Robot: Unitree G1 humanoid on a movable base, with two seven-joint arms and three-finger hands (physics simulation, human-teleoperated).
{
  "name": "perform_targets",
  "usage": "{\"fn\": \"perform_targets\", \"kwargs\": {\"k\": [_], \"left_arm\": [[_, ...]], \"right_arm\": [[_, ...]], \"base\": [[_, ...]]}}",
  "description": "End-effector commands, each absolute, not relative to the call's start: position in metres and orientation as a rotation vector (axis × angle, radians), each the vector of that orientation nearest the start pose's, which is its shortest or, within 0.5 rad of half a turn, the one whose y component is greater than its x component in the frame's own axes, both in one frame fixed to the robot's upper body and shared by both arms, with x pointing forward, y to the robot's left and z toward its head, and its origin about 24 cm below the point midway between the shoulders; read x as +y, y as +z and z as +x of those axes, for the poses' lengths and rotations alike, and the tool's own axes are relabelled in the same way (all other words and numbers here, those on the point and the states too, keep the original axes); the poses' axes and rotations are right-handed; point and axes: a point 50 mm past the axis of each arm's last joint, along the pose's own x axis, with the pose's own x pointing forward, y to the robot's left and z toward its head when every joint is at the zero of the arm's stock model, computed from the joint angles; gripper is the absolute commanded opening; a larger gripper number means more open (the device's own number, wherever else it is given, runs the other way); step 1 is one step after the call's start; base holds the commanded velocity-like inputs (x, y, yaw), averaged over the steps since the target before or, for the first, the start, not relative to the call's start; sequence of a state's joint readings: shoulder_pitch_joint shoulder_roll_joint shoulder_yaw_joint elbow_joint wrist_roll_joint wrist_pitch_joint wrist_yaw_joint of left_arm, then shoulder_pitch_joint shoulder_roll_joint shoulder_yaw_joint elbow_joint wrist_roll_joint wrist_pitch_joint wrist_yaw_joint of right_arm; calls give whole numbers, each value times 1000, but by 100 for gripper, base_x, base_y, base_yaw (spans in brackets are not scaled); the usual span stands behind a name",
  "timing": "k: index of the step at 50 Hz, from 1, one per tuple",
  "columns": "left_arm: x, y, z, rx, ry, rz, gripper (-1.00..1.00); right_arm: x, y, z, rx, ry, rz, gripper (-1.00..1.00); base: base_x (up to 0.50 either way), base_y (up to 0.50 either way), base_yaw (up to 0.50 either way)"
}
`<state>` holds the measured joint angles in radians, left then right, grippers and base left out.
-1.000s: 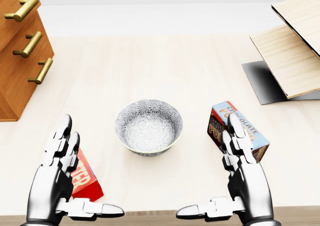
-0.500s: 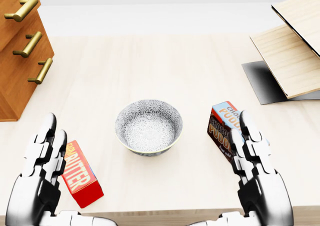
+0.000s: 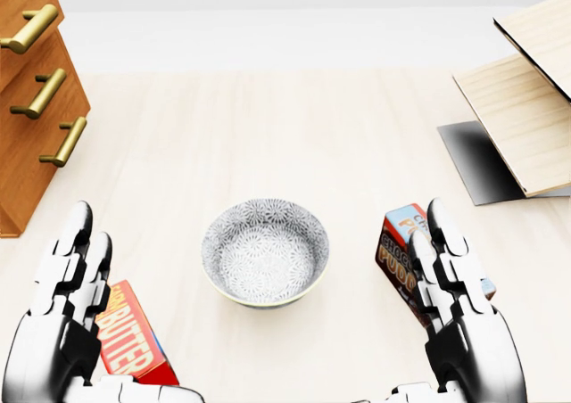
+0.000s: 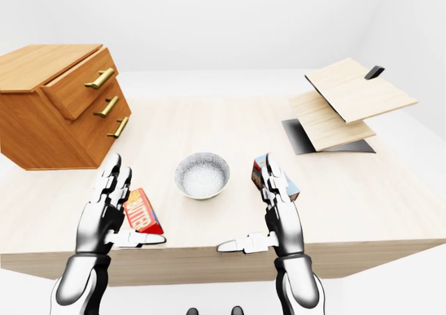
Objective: Close the top drawer of the cabinet and put the bowl on top of it.
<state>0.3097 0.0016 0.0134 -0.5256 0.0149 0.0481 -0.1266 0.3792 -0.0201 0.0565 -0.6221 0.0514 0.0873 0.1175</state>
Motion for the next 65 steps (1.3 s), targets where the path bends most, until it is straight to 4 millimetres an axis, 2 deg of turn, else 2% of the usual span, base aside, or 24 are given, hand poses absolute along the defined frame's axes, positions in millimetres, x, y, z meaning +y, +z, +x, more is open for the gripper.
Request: {"fn": "perform_targets", "kwargs": {"k": [1, 27, 65], "left_arm": [[168, 96, 192, -175, -17, 47, 100], [168, 98, 191, -177, -11, 43, 100], [167, 96, 192, -173, -16, 46, 100]], "right_arm": [[-151, 101, 177, -171, 91, 16, 100], [-150, 100, 176, -163, 85, 13, 100], [-150, 96, 177, -147, 66, -15, 100]], "base": [[30, 0, 0], [31, 0, 0], [0, 4, 0]]}}
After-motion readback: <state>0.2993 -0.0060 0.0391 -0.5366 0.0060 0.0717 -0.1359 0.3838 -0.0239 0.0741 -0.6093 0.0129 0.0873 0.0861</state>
